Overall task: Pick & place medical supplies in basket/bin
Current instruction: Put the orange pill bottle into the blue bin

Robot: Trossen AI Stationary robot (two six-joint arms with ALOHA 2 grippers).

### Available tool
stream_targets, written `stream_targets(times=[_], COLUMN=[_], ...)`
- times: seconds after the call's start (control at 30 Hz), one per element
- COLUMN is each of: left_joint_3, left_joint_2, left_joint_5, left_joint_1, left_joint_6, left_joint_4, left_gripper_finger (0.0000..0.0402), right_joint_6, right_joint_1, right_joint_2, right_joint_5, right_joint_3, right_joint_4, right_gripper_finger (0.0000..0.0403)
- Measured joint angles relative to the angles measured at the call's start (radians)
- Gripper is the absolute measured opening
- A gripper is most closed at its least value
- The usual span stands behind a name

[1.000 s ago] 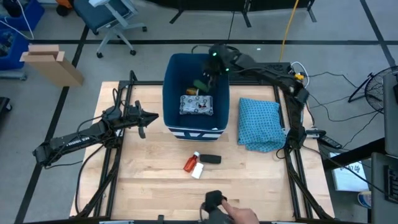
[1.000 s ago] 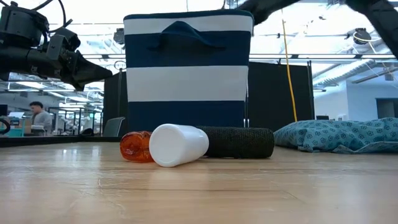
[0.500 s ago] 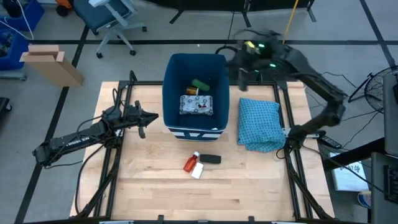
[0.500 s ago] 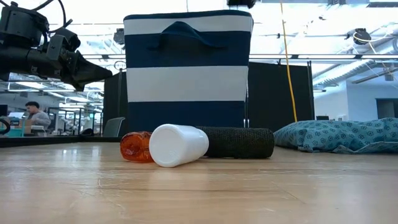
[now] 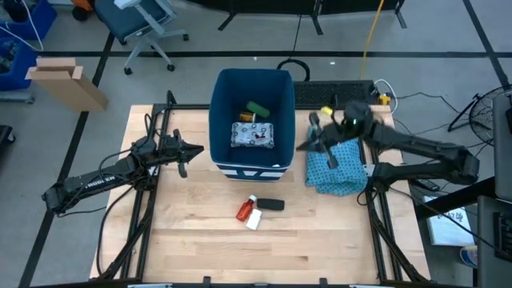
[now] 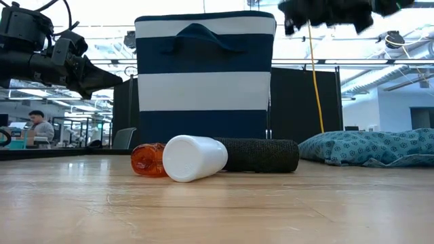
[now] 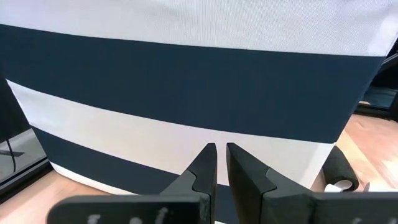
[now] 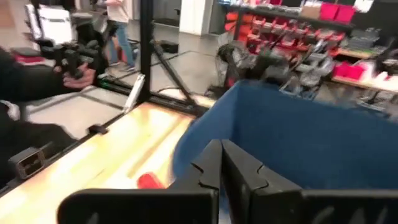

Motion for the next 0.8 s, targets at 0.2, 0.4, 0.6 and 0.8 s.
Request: stream_targets(times=[0.2,0.4,0.6,0.8], left_joint_3=[0.0,0.0,0.0,0.0], left_joint_2=[0.0,0.0,0.0,0.0], left_joint_5=[0.001,0.0,0.0,0.0], left_joint_1=[0.0,0.0,0.0,0.0], left_joint_6=[-0.028,-0.035,-0.042,0.005], left_joint_4=[0.0,0.0,0.0,0.0], left_gripper_finger=[0.0035,0.0035,0.0035,0.0035], right_joint_6=[0.075,0.116,0.132,0.123], right_joint_1=[-0.003,-0.013,-0.004,-0.009], right_joint_2=[0.0,0.005,0.005,0.005], right_joint_5=[0.002,0.04,0.108,0.13], right_joint_3=[-0.258,-0.385,-0.5,-0.551], right_joint_4=[0.279,0.417,0.577,0.598], right_gripper_finger=[0.0001,0.0001,0.0,0.0])
